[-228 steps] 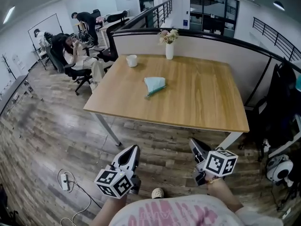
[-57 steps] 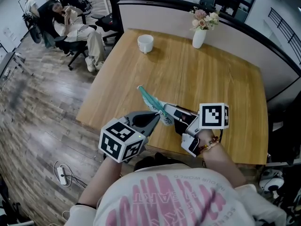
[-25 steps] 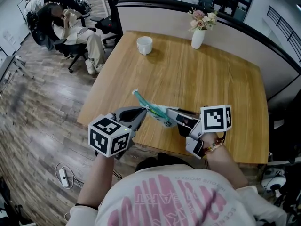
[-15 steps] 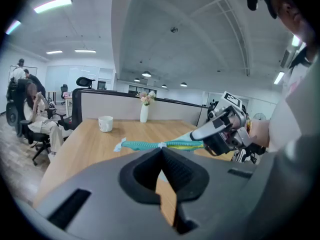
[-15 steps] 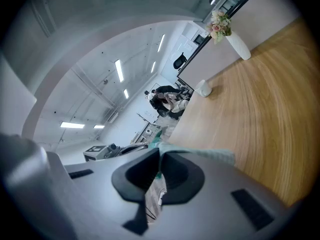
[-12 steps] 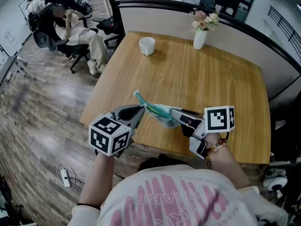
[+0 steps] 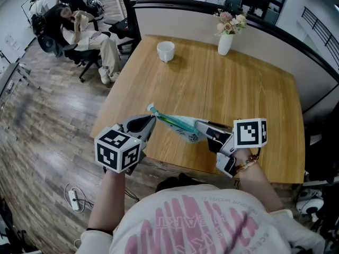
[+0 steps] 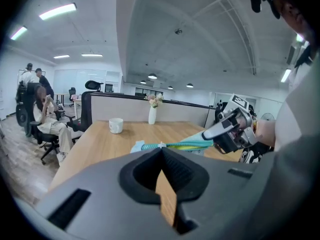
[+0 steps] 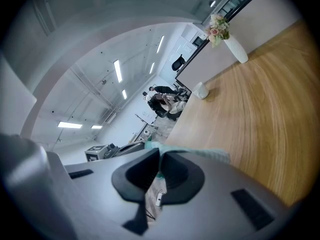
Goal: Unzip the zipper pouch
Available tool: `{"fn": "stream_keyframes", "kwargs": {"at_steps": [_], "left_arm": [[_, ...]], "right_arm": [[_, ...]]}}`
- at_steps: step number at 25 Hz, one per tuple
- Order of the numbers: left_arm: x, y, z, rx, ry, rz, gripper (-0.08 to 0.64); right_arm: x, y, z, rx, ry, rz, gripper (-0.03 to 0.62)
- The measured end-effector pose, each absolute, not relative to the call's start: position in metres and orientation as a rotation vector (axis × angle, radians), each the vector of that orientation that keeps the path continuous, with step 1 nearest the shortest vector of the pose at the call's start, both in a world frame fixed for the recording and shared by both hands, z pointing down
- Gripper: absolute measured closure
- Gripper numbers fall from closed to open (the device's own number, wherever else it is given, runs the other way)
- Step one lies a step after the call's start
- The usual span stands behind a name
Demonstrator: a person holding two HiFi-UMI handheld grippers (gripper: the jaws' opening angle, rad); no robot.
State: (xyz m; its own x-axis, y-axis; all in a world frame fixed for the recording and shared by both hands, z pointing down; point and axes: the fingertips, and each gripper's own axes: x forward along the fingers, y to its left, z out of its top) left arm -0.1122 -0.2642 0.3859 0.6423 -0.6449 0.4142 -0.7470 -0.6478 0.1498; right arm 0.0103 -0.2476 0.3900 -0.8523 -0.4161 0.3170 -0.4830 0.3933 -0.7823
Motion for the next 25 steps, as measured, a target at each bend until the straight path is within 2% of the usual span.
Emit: {"fn": "stream_keyframes", "kwargs": {"at_steps": [19, 25], "left_arm": [[-0.137, -0.273, 0.383, 2.532, -1.169, 0.395, 0.557], [-0.142, -0.265, 0.407, 2.498, -1.222, 0.398, 0.546]], "right_arm": [[0.011, -0.241, 0.383, 0.849, -2.604, 1.518, 0.588], [0.009, -0.237, 0.372, 0.924, -2.677, 1.326, 0.588]]}}
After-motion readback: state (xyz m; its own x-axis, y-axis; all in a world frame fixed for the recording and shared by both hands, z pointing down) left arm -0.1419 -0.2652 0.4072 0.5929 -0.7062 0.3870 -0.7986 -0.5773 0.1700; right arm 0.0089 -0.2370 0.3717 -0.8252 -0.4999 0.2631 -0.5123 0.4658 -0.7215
